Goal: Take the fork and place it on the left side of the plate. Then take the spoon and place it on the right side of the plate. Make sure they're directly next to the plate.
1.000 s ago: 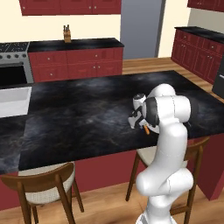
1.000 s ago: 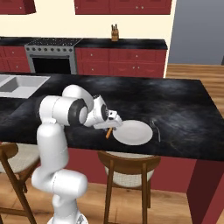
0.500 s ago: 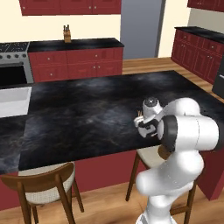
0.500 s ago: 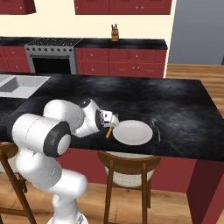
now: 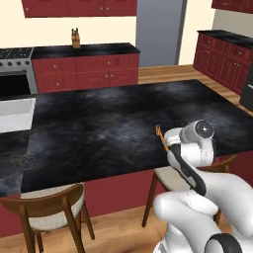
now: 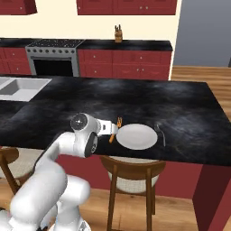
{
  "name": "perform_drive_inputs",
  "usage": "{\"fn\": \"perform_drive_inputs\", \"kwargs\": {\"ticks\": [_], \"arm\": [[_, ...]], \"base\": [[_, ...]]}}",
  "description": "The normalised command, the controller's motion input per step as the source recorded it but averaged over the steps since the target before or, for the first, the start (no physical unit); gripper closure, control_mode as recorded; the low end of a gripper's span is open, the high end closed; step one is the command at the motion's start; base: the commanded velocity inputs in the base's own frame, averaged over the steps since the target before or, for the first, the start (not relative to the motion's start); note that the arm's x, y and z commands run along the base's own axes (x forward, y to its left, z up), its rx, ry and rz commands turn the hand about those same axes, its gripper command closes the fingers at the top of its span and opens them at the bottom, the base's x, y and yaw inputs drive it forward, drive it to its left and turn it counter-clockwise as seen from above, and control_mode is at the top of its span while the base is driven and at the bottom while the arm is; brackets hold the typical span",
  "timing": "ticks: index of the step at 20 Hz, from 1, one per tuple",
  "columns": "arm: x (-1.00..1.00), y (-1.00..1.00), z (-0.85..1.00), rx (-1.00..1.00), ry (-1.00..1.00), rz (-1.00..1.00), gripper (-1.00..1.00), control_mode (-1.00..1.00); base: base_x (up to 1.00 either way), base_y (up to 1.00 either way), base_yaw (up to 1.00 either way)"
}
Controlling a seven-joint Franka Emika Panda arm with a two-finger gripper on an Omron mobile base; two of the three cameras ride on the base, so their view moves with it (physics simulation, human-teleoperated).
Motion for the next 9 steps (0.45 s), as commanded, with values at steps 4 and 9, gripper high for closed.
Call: {"fn": "perform_drive_inputs", "kwargs": {"ticks": [4, 9], "arm": [[-1.0, -0.14, 1.0, 0.2, -0.01, 0.02, -1.0, -1.0], [-0.95, -0.2, 1.0, 0.14, -0.01, 0.01, -1.0, -1.0]], "base": [[0.0, 0.0, 0.0], [0.0, 0.0, 0.0]]}}
